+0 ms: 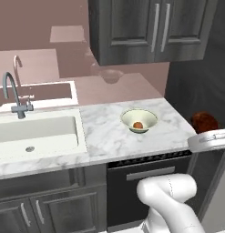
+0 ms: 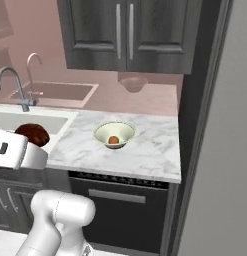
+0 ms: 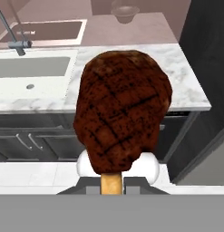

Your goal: Take the tangerine, steak, and orange from the freezer and place them in the bowl on the counter.

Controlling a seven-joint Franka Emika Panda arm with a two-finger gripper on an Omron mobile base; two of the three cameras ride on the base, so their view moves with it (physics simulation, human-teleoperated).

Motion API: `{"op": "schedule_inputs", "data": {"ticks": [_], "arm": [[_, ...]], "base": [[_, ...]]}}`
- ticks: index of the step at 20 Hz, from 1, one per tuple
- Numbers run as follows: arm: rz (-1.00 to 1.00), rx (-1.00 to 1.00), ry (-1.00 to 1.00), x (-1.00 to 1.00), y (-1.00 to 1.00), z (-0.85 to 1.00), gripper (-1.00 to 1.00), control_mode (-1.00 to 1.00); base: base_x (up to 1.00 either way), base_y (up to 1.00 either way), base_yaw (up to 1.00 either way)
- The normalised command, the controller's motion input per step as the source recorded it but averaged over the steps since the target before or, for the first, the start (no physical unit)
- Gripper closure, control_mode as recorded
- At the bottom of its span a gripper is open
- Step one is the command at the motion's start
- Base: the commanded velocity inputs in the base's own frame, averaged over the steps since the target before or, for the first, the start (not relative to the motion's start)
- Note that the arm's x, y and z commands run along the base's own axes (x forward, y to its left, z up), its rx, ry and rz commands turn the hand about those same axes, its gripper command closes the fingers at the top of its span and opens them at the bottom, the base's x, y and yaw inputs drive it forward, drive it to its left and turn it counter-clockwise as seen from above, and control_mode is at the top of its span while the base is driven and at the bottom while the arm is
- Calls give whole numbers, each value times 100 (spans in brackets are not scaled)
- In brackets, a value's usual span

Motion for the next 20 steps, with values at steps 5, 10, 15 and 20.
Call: {"op": "schedule_inputs", "data": {"ticks": [5,10,15,20], "arm": [[0,0,0,0,0,0,100,100],[0,0,0,0,0,0,100,100],[0,0,0,0,0,0,100,100],[0,0,0,0,0,0,100,100]], "base": [[53,17,0],[42,0,-1],[35,-5,-4],[34,-8,-3]]}}
